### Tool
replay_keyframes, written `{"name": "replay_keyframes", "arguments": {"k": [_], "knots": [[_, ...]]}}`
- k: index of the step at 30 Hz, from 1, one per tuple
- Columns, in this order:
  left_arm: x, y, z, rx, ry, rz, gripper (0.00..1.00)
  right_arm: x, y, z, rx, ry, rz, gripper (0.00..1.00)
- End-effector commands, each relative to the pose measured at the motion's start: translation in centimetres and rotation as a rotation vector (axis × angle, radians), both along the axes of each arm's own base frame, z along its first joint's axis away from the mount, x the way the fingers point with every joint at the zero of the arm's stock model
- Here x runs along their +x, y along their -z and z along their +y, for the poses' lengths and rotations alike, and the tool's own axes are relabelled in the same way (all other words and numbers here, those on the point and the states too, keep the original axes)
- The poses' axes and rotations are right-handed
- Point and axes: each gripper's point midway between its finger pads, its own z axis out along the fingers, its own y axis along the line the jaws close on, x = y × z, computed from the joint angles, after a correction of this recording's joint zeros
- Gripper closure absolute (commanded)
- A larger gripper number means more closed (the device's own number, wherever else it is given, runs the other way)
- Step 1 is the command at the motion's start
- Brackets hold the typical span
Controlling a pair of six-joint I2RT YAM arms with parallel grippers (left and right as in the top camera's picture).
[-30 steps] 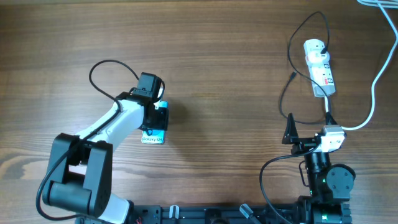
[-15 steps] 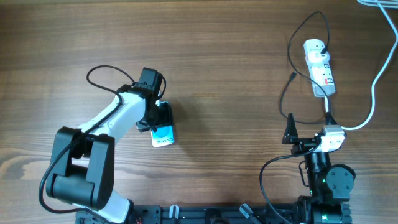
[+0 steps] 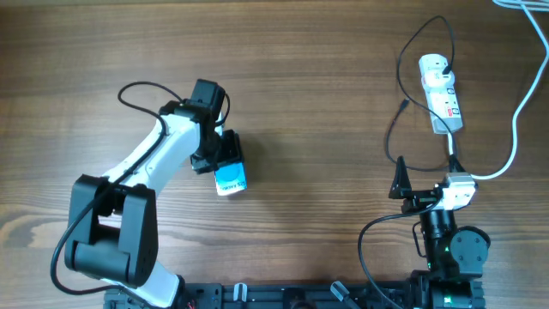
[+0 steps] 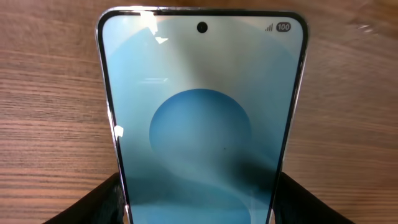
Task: Plug charger to phone and switch on socket
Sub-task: 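Close the left gripper on the phone's bottom edge and lift it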
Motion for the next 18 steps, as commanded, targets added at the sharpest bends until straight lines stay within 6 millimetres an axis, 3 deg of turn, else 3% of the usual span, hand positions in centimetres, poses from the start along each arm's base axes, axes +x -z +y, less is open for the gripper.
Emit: {"name": "replay_keyframes", "arguments": {"k": [1, 8, 18], "knots": [[1.5, -2.0, -1.4, -0.064, -0.013, -0.025, 0.46, 0.0, -0.2, -0.1, -0.018, 0.008, -0.012, 0.0], [3.2, -4.3, -2.6, -0.122, -0.006, -0.068, 0.46, 0.0, -0.2, -0.1, -0.018, 0.008, -0.012, 0.0], [3.3, -4.4, -2.6, -0.123, -0.006, -0.072, 0.45, 0.0, -0.2, -0.1, -0.018, 0.008, -0.012, 0.0]]}}
